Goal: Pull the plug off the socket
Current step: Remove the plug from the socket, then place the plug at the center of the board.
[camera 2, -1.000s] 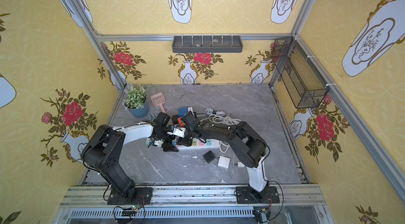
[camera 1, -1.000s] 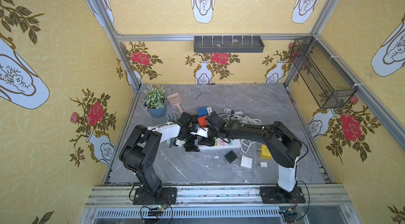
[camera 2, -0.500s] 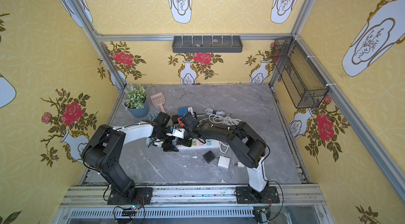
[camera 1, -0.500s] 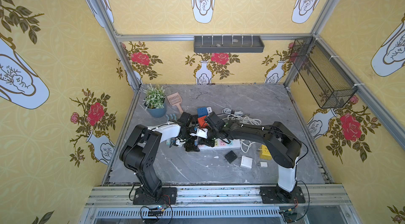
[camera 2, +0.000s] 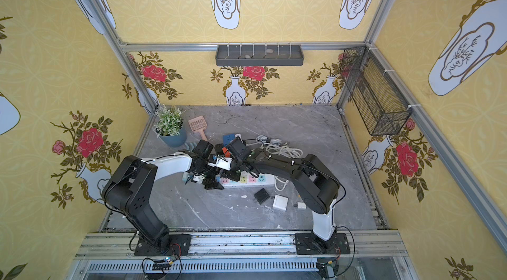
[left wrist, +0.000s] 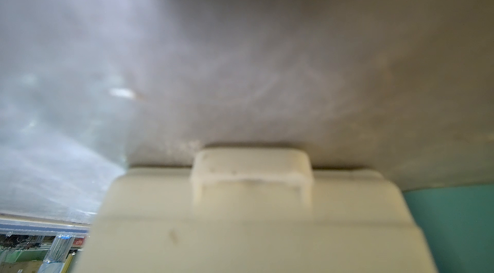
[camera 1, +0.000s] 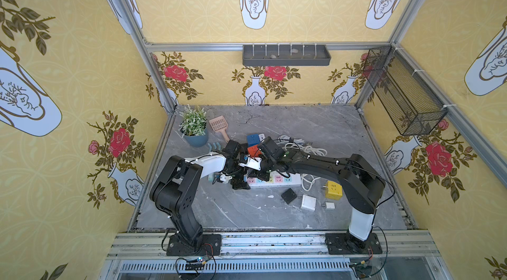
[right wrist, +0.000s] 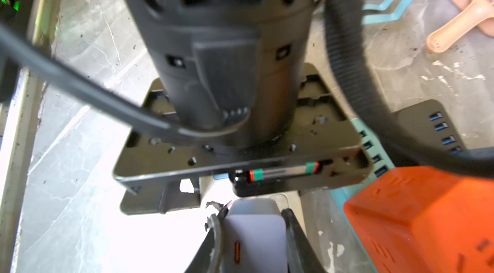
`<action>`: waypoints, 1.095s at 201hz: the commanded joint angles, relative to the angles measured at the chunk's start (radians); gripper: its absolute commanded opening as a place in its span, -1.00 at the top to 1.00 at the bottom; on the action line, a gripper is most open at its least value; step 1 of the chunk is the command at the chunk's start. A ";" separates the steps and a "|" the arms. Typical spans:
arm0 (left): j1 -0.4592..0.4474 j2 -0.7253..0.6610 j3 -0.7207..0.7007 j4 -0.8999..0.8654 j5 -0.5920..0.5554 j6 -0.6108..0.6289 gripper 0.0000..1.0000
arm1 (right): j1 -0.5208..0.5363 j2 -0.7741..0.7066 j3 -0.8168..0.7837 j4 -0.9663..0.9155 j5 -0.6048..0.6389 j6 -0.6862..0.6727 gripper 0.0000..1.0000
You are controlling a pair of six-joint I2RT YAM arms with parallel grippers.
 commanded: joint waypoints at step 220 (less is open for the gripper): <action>0.000 -0.015 -0.029 0.040 -0.234 -0.348 0.81 | 0.137 -0.327 -0.318 -0.052 -0.039 0.821 0.46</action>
